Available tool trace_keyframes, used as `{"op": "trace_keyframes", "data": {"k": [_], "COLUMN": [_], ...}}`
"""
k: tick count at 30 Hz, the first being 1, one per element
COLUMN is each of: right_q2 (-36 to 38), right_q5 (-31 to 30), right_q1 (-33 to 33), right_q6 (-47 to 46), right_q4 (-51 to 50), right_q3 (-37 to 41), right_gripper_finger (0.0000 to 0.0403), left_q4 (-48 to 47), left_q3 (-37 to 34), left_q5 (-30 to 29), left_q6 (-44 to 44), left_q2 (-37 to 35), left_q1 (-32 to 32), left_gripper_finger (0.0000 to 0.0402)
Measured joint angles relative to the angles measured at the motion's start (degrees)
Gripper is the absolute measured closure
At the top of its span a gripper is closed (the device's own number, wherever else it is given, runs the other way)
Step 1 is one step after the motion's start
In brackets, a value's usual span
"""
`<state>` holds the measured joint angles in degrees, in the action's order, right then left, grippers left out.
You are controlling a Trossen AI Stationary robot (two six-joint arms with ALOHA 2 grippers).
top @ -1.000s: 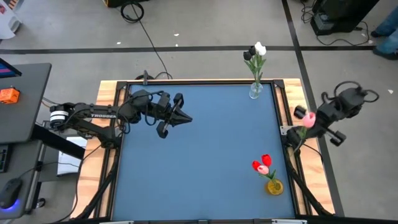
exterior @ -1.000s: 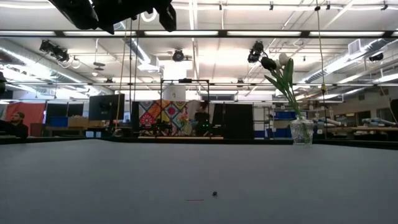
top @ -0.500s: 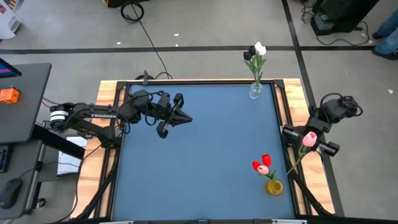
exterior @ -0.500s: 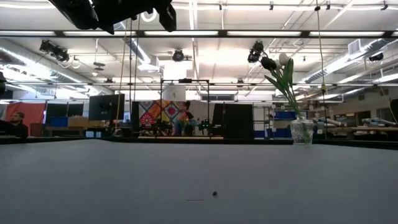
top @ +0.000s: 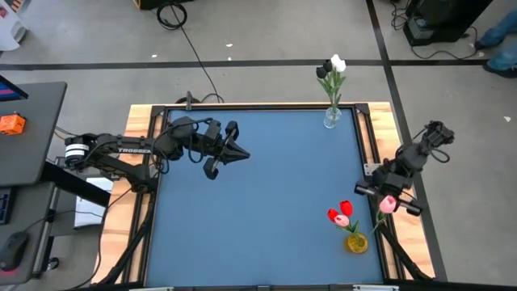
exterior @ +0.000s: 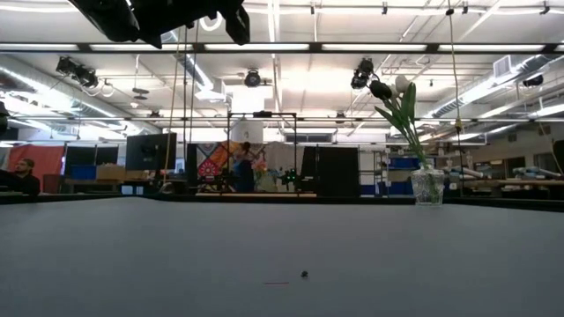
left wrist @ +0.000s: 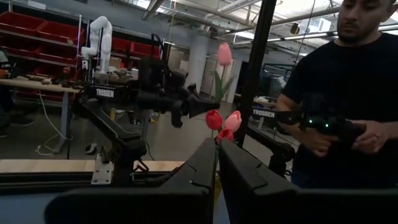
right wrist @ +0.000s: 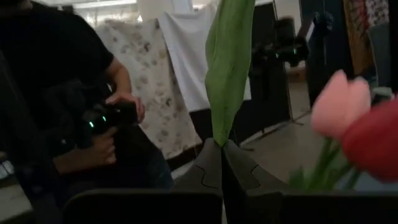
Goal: Sort flowers into vase by color
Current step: Put the pink tulip into the yellow vase, then return to Home Position
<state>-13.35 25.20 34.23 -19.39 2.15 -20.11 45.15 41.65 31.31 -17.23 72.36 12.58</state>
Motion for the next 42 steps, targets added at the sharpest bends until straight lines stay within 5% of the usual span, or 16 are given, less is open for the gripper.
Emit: {"op": "trace_keyframes", "data": {"k": [15, 28, 42], "right_q2": [-0.04, 0.05, 0.27], "right_q5": [-4.61, -2.41, -3.77], "right_q1": [4.92, 6.35, 6.33], "right_q6": [4.22, -2.45, 0.09], "right_q4": [-0.05, -2.06, -9.09], "right_q3": [7.14, 8.16, -10.23], "right_gripper_finger": [0.0388, 0.0206, 0.0193], "left_q4": [0.00, 0.01, 0.02], "left_q3": [0.00, 0.00, 0.00], "left_q5": [0.00, -0.02, -0.02], "left_q6": [-0.02, 0.00, 0.00], "left_q2": [0.00, 0.00, 0.00], "left_q1": [0.00, 0.00, 0.00], "left_gripper_finger": [0.0377, 0.0377, 0.0377]}}
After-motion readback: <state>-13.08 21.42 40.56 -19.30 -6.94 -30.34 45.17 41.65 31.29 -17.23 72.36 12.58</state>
